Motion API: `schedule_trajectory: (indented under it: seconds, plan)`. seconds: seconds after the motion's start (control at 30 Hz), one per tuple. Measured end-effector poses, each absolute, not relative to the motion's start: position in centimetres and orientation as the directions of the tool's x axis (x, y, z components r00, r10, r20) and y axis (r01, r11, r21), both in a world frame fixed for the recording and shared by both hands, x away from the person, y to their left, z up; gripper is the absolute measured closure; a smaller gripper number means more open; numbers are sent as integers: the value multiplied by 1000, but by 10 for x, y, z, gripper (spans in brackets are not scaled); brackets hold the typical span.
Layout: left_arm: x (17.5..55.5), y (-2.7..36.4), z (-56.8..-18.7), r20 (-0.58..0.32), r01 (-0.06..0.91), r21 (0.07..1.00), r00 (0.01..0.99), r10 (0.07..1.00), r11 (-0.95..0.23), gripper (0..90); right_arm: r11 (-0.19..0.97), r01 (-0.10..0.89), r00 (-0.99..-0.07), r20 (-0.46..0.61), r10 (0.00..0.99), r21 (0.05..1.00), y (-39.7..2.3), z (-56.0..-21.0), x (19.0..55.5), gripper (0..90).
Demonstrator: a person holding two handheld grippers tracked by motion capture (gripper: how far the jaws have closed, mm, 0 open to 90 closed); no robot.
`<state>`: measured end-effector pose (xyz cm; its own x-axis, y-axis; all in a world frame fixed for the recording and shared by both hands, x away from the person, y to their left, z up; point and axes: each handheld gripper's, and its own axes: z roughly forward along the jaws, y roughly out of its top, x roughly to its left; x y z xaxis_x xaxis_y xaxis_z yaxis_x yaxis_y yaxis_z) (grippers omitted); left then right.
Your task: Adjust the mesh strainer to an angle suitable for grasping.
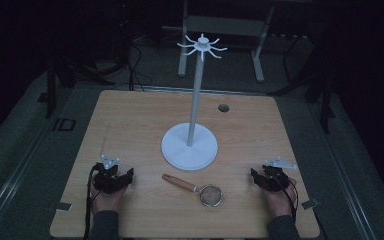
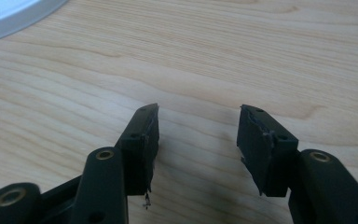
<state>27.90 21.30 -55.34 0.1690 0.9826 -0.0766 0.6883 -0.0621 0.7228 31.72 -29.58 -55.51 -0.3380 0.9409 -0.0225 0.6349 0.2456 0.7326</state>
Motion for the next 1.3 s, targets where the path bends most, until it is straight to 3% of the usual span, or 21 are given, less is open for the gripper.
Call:
schedule_trajectory:
  seconds: [0.6,1.3]
  plan:
    - [268,211,-544,-79,616,784,224,971,-78,458,398,562,-487,-98,868,725,-244,-522,301,534]
    - [260,215,-538,-107,588,807,240,965,-57,485,564,503,-646,-150,749,655,-193,-495,316,532]
